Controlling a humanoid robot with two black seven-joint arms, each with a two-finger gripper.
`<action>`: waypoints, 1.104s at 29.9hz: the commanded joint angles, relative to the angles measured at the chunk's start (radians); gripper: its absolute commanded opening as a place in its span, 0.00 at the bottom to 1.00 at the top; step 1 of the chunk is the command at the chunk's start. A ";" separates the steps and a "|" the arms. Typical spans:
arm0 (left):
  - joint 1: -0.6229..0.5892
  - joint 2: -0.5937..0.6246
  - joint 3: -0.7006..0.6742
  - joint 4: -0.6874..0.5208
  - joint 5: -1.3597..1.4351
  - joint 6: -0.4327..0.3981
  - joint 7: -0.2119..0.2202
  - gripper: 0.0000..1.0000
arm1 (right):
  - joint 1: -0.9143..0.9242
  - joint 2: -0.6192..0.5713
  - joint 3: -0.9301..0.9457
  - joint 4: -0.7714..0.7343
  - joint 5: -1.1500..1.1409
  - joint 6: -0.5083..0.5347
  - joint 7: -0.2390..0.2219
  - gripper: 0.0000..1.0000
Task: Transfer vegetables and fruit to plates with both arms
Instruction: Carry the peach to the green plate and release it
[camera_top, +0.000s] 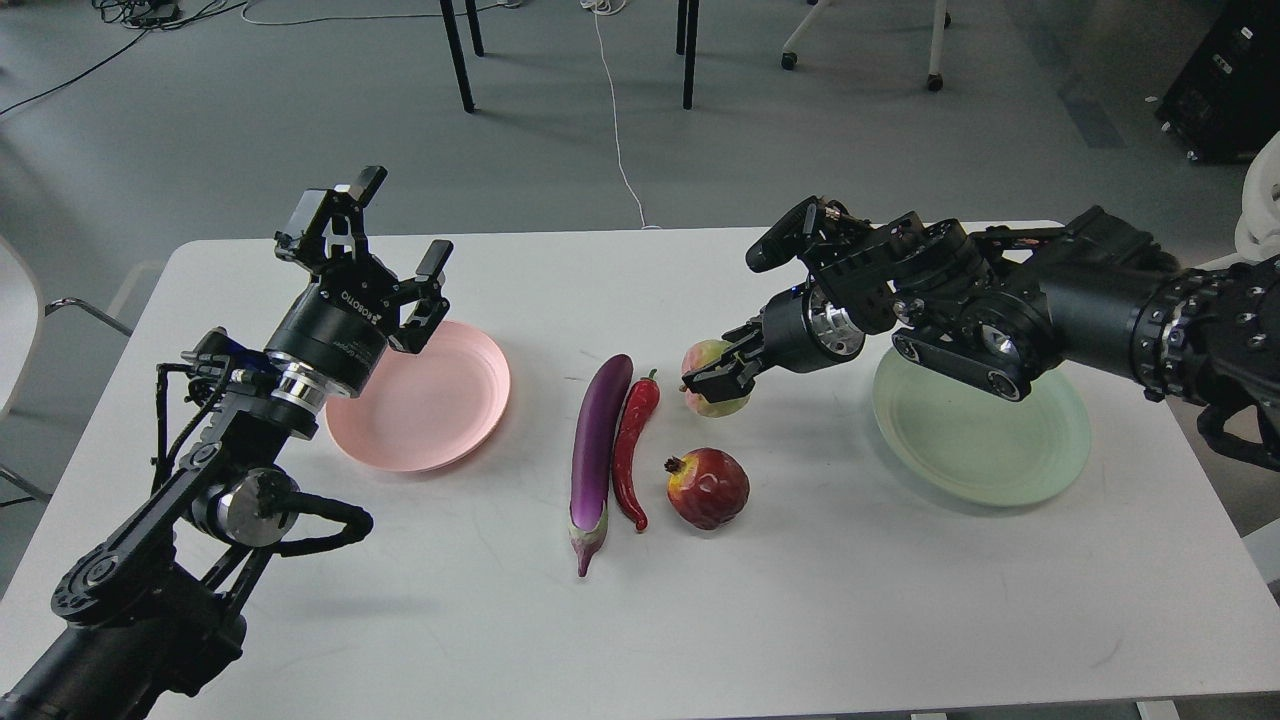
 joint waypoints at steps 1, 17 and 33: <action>0.000 0.002 0.000 0.002 0.000 0.000 0.000 0.98 | 0.051 -0.113 -0.004 0.053 -0.007 0.000 0.000 0.57; 0.000 -0.007 0.002 0.002 0.002 0.000 0.000 0.98 | -0.043 -0.425 -0.023 0.085 -0.258 -0.009 0.000 0.57; 0.000 -0.024 0.002 0.002 0.002 -0.001 0.000 0.98 | -0.119 -0.411 -0.023 0.004 -0.258 -0.064 0.000 0.91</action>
